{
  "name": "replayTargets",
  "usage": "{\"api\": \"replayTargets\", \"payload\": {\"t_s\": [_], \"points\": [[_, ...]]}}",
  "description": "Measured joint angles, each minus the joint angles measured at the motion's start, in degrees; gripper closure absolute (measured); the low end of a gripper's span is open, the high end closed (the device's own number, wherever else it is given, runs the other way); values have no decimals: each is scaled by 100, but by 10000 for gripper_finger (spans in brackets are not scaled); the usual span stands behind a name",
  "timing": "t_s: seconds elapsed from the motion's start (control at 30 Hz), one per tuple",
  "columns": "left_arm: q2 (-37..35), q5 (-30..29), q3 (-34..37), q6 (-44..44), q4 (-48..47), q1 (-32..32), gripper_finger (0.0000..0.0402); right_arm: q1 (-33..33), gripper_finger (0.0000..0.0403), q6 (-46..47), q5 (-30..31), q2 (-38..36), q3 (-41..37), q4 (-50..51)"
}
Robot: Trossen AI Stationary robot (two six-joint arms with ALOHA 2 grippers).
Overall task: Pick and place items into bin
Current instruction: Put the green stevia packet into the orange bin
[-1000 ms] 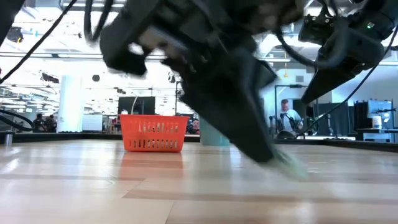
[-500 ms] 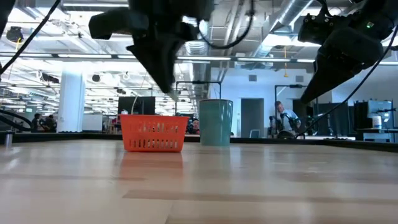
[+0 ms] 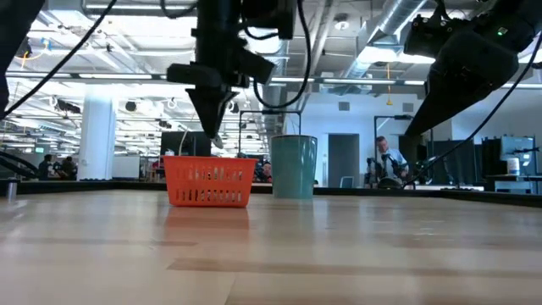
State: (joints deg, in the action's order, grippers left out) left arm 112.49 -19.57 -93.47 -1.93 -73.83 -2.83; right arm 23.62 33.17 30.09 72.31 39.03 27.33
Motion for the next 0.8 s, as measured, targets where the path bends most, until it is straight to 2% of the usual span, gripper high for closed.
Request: {"api": "replayTargets", "payload": {"t_s": [0.2, 0.37, 0.7, 0.8], "points": [[0, 1001, 0, -101, 20, 506, 393, 0, 327, -9, 0, 0, -2, 0], [0, 1579, 0, -137, 10, 818, 379, 0, 327, -13, 0, 0, -2, 0], [0, 1768, 0, -209, -55, 1033, 299, 0, 327, -16, 1, 0, -1, 2], [0, 1992, -94, -143, -404, 1026, 280, 0, 327, -16, 2, 0, -2, 1]]}}
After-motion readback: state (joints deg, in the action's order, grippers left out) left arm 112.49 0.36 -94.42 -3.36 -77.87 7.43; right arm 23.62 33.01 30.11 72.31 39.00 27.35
